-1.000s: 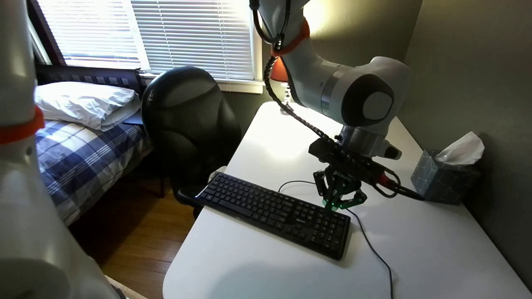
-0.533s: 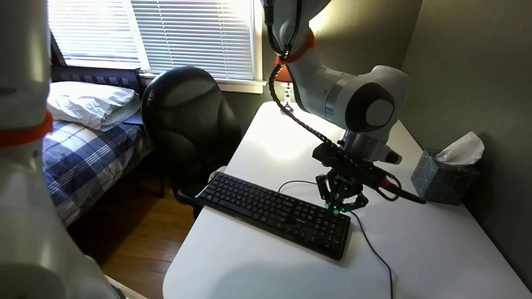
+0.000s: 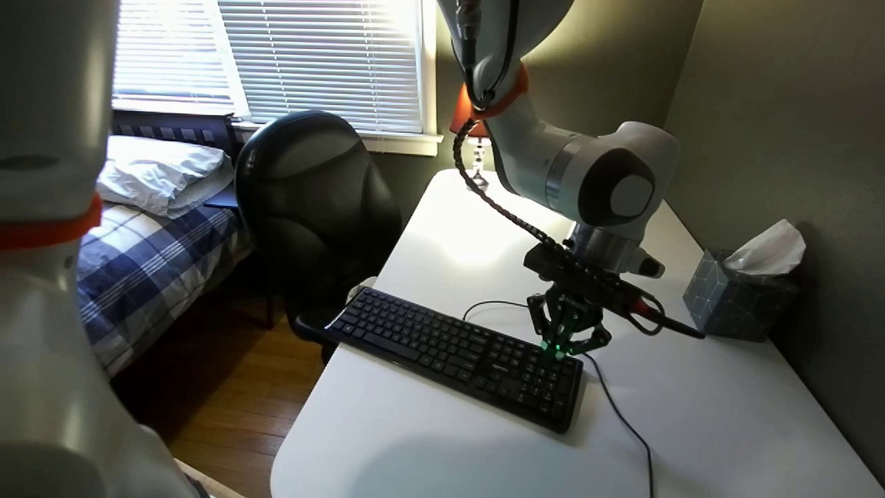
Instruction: Press the button on the keyboard
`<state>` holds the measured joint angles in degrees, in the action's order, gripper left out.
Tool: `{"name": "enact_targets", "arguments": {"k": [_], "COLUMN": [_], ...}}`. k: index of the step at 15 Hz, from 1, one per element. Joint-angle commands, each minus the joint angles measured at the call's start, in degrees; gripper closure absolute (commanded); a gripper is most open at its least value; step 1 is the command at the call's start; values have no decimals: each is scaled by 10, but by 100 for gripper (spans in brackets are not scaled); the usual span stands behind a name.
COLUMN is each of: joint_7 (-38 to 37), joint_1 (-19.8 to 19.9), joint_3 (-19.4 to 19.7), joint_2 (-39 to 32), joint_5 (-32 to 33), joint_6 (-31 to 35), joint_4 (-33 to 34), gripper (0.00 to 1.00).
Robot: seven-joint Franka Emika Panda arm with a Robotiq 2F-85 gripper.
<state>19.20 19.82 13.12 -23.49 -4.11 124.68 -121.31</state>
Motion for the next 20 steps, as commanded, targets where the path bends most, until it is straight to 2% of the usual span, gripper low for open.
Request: {"name": "enact_targets", "arguments": {"k": [1,20], "joint_7": [3,16], "joint_1": [14,44], "joint_3": [-12,-20], "joint_2": [-24,-73], "joint_5": [-13,-13], "joint_6": [-28,-44], "joint_4": [29,74], "gripper": [100,100]}}
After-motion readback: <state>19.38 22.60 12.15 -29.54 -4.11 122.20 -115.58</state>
